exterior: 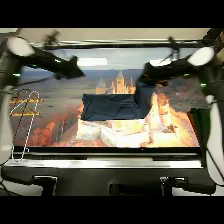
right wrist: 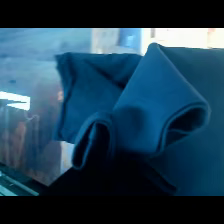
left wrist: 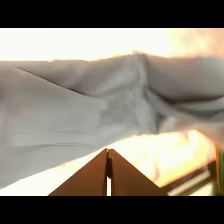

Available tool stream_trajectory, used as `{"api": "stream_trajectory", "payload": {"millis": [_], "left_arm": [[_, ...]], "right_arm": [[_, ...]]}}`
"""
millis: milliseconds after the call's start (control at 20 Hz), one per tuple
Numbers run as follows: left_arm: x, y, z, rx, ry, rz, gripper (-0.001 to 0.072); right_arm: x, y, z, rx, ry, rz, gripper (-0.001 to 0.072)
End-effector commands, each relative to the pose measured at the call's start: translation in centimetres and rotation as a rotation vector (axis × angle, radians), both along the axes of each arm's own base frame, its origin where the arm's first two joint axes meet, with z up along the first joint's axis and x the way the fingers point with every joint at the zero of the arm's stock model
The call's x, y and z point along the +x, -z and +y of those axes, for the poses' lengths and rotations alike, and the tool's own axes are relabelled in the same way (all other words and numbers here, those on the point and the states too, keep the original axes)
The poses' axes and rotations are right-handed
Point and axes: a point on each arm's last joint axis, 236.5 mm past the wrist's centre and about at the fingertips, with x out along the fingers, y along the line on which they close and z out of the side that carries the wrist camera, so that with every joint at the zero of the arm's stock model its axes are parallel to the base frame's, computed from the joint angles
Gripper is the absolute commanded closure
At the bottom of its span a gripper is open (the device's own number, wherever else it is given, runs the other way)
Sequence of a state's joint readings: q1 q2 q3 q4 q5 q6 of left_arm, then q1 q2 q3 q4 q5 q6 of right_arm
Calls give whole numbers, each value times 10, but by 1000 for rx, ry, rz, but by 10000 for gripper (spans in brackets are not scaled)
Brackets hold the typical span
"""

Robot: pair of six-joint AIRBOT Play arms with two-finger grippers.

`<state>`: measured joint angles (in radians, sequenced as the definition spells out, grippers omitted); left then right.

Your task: Fold the clothes and pants, and hang the long-sleeved shirts on hangers.

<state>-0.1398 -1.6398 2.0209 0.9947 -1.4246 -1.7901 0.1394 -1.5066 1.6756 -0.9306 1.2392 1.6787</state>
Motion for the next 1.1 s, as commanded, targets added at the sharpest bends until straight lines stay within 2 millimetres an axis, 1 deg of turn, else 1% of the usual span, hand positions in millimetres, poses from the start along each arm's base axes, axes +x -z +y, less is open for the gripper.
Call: {"api": "stream_trajectory", "payload": {"millis": [0, 100, 150, 250, 350, 450, 550, 750, 850, 1000, 1050], "left_arm": [[-14, -54, 76, 41, -124, -101, 692], [-17, -69, 97, 43, -171, -132, 691], [-17, -72, 104, 44, -186, -140, 691], [-17, -74, 110, 51, -189, -151, 691], [-16, -73, 109, 60, -176, -158, 692], [-16, -71, 109, 60, -175, -155, 691], [-15, -71, 109, 64, -170, -160, 691], [-15, -71, 110, 70, -167, -163, 691], [-15, -71, 110, 71, -168, -163, 691], [-15, -70, 111, 73, -169, -163, 691], [-15, -70, 111, 73, -169, -162, 691]], "right_arm": [[1, 21, 77, 46, -37, 0, 675], [4, 41, 103, 64, -38, 24, 675], [4, 48, 114, 77, -40, 33, 675], [6, 58, 134, 113, -35, 48, 675], [9, 64, 146, 139, -24, 53, 675], [12, 69, 150, 143, -17, 51, 675], [10, 70, 155, 171, -16, 73, 675], [15, 71, 157, 186, 0, 71, 675], [13, 76, 160, 193, -3, 89, 675], [3, 74, 178, 203, -39, 77, 675], [3, 76, 182, 198, -40, 69, 675]]}}
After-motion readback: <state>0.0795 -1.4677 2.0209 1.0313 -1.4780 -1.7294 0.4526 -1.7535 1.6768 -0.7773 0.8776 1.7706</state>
